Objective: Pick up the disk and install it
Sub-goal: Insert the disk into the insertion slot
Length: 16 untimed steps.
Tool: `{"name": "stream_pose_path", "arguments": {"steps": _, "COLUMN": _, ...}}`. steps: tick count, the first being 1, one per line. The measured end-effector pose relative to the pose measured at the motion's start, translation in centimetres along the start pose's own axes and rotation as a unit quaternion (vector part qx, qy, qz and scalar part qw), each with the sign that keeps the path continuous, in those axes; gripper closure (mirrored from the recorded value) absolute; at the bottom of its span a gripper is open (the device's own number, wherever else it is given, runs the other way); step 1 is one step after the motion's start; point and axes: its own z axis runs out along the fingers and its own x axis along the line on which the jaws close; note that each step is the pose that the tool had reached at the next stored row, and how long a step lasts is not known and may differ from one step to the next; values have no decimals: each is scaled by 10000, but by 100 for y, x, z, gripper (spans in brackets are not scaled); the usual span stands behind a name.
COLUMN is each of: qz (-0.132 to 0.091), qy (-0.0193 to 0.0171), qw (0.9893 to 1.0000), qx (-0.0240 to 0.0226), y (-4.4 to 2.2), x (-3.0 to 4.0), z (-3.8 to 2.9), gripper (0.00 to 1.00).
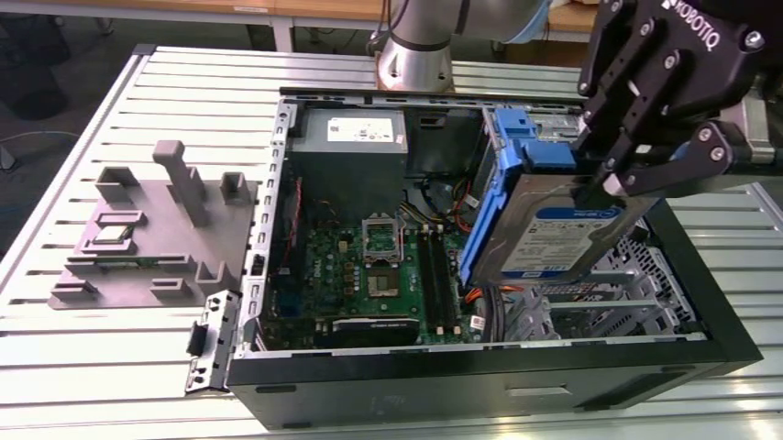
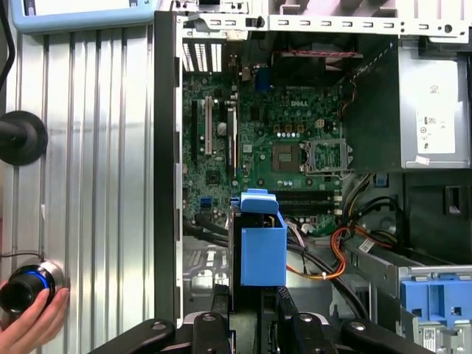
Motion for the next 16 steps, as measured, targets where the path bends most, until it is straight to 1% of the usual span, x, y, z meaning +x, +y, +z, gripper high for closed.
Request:
{"name": "stream_pose_path", "arguments": {"steps": 2, "qz": 1, "qy": 1, "qw": 10000, "qx": -2, "y": -58, "x": 0, "z": 0, "gripper": 65}}
{"name": "stream_pose_path", "arguments": {"steps": 6, "qz": 1, "qy": 0, "qw": 10000, "qx": -9, "y": -204, "x": -3, "z": -1, "gripper": 65}}
{"name": "stream_pose_path", "arguments": {"steps": 12, "qz": 2, "qy": 0, "qw": 10000, "qx": -25, "y": -466, "x": -6, "z": -4, "gripper": 65}}
{"name": "stream_pose_path", "arguments": {"steps": 16, "qz": 2, "qy": 1, "qw": 10000, "qx": -32, "y": -610, "x": -8, "z": -7, "gripper": 65}}
